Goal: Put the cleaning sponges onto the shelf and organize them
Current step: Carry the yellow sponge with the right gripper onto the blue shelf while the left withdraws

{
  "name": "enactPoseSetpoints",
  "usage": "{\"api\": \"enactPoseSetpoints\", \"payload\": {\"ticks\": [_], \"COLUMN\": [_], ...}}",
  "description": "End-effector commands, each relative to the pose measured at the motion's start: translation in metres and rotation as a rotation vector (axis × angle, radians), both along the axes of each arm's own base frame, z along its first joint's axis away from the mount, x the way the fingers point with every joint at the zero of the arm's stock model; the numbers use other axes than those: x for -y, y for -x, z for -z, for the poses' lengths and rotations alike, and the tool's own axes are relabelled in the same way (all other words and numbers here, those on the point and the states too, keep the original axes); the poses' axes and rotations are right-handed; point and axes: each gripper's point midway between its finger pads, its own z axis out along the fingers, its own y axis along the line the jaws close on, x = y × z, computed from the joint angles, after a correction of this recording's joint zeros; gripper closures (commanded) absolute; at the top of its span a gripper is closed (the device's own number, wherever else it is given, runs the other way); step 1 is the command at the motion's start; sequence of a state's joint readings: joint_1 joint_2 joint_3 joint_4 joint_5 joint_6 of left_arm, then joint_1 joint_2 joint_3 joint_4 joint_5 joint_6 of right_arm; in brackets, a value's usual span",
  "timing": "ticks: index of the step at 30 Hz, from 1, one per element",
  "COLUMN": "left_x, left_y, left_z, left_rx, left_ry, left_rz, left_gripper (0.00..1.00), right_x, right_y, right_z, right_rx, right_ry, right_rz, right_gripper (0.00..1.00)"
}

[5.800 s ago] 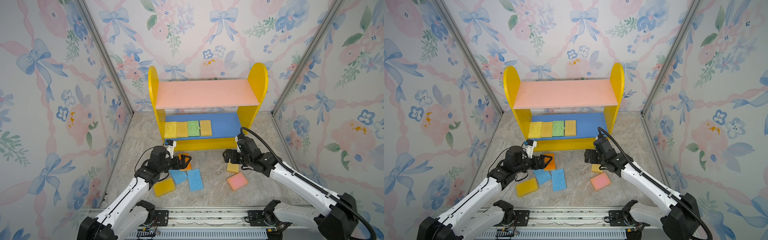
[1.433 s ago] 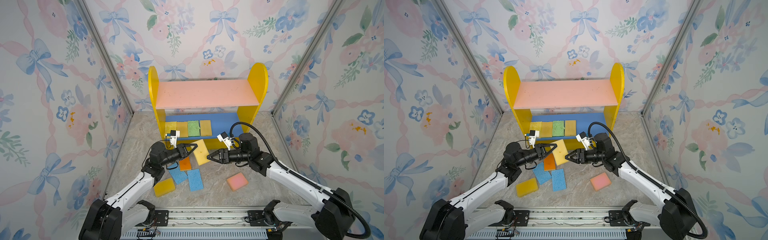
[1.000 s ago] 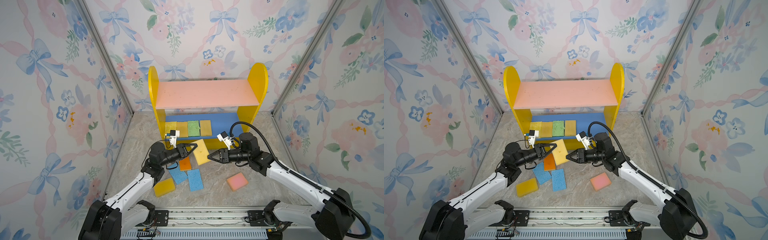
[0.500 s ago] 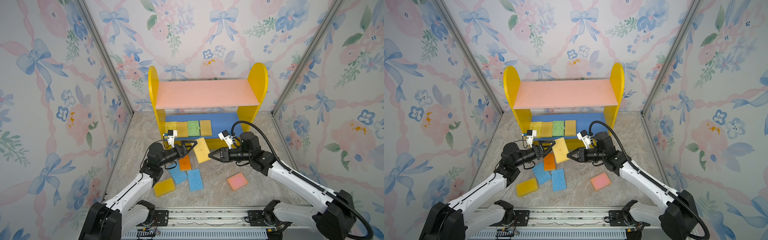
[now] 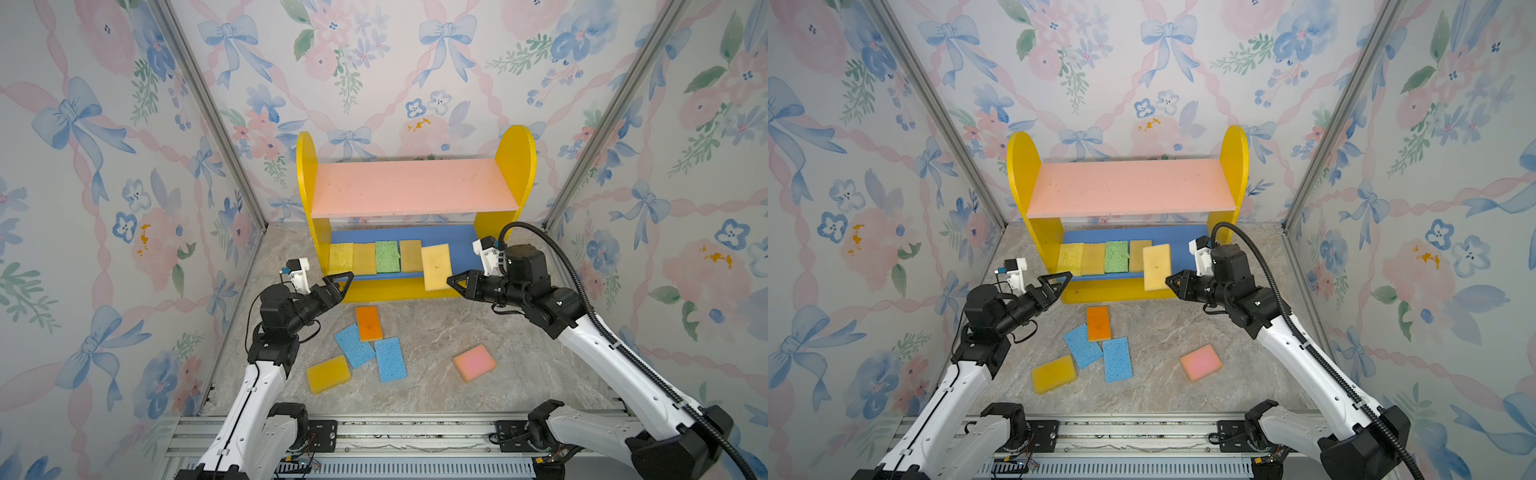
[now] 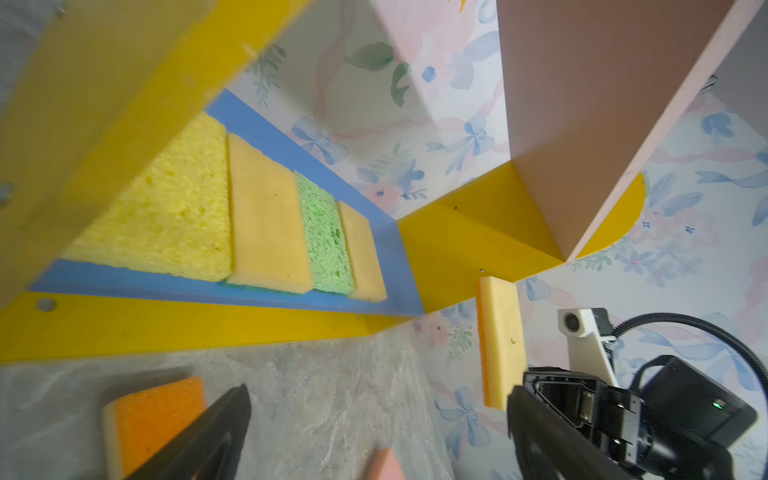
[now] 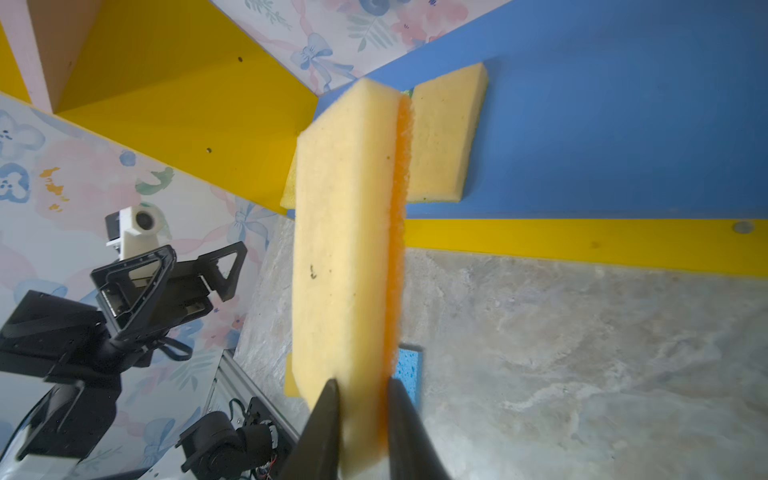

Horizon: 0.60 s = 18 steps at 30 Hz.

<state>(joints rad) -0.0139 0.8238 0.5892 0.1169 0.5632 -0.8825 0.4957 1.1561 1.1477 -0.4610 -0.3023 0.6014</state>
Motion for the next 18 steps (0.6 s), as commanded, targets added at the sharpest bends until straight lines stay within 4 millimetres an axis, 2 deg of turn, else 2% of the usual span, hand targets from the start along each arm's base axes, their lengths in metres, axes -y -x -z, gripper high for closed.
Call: {"api": "enactPoseSetpoints", "payload": {"ticks": [1,4,6,12,18], "left_x": [-0.043,-0.064,-0.069,-0.075,-0.077], "left_y": [0.006,0.008,0.008,0.009,0.013], "left_z": [0.010,0.009,0.011,0.029,0.050], "left_rx": [-0.026,-0.012,-0.009,-0.032,-0.063], "left_ry": [-0.255,-0.327,-0.371,-0.427,-0.462], "left_rz": [-0.171,-0.253,-0.274,-0.282,-0.280], "left_gripper": [0.02,0.02,0.02,0.02,0.02], "right_x": [0.025,0.025,0.023,0.020,0.017], "right_y": [-0.021,-0.037,-0.048,-0.076,-0.100], "right_z": [0.017,0.021,0.021,0.028,0.047], "right_rx": [-0.004,-0.006,0.003,0.012,-0.006], "right_ry": [0.158,0.197,0.212,0.263,0.280], "right_rz": [0.106,0.128,0.135,0.159,0.161], "right_gripper": [0.78,0.78,0.78,0.78,0.78]}}
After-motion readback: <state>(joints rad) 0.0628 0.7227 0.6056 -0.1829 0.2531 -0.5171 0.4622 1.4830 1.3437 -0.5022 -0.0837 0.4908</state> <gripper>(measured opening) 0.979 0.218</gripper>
